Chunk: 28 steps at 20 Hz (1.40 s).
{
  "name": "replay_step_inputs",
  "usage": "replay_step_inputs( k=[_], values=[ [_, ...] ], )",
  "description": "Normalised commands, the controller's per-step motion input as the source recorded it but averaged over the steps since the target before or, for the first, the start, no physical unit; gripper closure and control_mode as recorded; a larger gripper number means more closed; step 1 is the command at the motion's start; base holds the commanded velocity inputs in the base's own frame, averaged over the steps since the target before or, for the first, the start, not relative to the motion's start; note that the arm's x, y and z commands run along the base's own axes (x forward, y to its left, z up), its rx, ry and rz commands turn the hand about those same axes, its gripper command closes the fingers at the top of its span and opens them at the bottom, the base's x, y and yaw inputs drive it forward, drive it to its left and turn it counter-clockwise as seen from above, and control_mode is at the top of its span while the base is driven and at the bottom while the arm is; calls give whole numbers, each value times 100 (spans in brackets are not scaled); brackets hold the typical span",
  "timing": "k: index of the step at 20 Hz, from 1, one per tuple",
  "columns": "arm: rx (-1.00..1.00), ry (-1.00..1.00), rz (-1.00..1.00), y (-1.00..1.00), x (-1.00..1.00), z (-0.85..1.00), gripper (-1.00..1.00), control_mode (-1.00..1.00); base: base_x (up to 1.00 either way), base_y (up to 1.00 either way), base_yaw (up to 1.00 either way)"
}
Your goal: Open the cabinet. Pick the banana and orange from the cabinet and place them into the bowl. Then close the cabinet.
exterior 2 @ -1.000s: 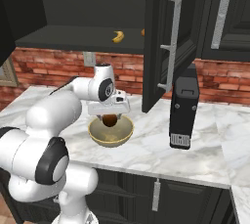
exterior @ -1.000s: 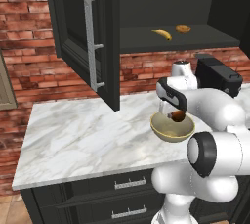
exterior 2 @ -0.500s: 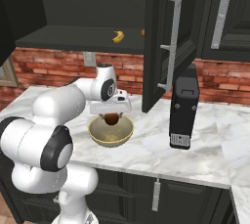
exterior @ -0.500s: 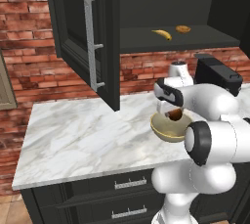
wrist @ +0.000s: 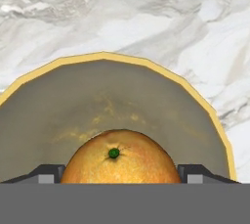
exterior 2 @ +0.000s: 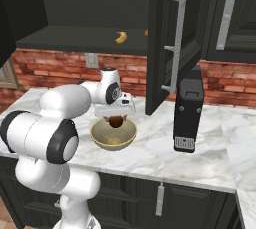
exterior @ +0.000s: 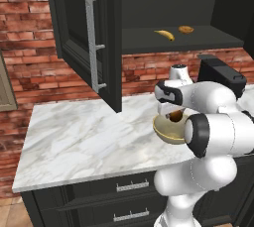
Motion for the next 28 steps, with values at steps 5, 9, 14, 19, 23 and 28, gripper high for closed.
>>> replay_step_inputs(
  k=[5, 9, 14, 19, 23, 28],
  values=[
    [0, -7, 0, 0, 2, -14, -100, -100, 0, 0, 0],
    [0, -6, 0, 0, 1, -21, -100, -100, 0, 0, 0],
    [0, -9, 0, 0, 2, -7, -100, -100, 0, 0, 0],
    [0, -16, 0, 0, 0, 19, -100, -100, 0, 0, 0],
    [1, -12, -6, 0, -6, 91, -100, -100, 0, 0, 0],
    [0, -9, -7, 0, -21, 100, -100, -100, 0, 0, 0]
  ],
)
